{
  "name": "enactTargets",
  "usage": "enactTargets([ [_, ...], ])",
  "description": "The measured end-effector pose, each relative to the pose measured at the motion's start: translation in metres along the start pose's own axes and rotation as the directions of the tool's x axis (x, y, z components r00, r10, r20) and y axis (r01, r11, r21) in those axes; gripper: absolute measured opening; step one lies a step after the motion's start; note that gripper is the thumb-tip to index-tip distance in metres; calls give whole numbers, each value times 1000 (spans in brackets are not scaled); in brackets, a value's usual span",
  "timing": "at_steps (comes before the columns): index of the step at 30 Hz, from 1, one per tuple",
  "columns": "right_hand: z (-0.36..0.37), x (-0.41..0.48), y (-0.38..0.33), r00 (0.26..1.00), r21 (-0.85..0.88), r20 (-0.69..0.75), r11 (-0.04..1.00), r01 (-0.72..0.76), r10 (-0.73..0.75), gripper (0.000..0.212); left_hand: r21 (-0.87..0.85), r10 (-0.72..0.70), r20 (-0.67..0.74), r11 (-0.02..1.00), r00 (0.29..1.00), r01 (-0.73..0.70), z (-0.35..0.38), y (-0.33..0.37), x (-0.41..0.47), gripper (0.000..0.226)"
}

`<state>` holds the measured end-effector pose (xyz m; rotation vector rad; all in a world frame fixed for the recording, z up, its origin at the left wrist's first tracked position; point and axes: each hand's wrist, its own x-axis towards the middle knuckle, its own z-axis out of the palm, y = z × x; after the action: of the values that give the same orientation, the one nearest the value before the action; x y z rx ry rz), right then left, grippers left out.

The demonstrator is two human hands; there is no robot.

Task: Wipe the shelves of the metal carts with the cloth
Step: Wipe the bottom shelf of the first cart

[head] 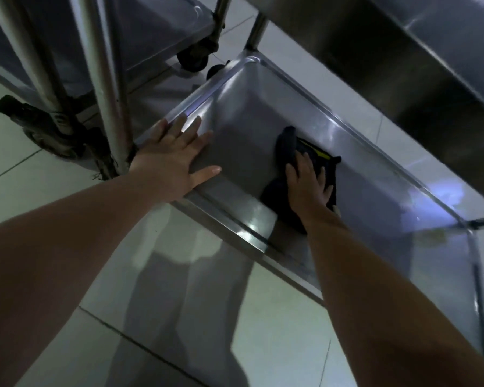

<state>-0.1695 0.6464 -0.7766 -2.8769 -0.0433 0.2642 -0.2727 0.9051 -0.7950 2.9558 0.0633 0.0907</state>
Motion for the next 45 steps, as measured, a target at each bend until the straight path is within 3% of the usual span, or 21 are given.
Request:
enactTargets([
  [5,-28,-42,74,974,-10,87,978,-207,207,52,85,-6,42,996,999,3,-7,9,1,71],
  [9,-35,-56,60,960,-18,235,989,-150,150,52,158,68,-6,985,998,-66,-18,41,-1,56],
  [12,-35,-69,60,948,-54,294,992,-114,125,53,34,108,22,994,994,-108,-21,93,-13,55],
  [18,-15,-77,69,990,-56,105,995,-86,91,51,2,167,107,986,980,-168,5,182,-12,57],
  [24,-21,-82,82,987,-8,159,1000,-23,24,56,-39,120,252,993,960,-113,27,199,-51,58],
  [28,-19,-93,93,991,7,128,999,40,-40,58,-22,109,195,994,975,-107,22,202,-56,55],
  [32,-27,-99,103,992,-56,87,994,96,-90,56,11,189,151,981,970,-193,10,209,-36,53],
  [35,-45,-108,109,993,-10,75,995,95,-94,56,60,230,109,969,967,-238,-13,209,-23,55],
  [41,-74,-143,119,986,97,142,993,71,-85,61,68,288,176,950,941,-303,-50,215,-27,49],
  [45,-61,-143,117,995,-21,89,998,56,-54,59,-6,290,161,956,943,-293,-34,218,-28,53],
])
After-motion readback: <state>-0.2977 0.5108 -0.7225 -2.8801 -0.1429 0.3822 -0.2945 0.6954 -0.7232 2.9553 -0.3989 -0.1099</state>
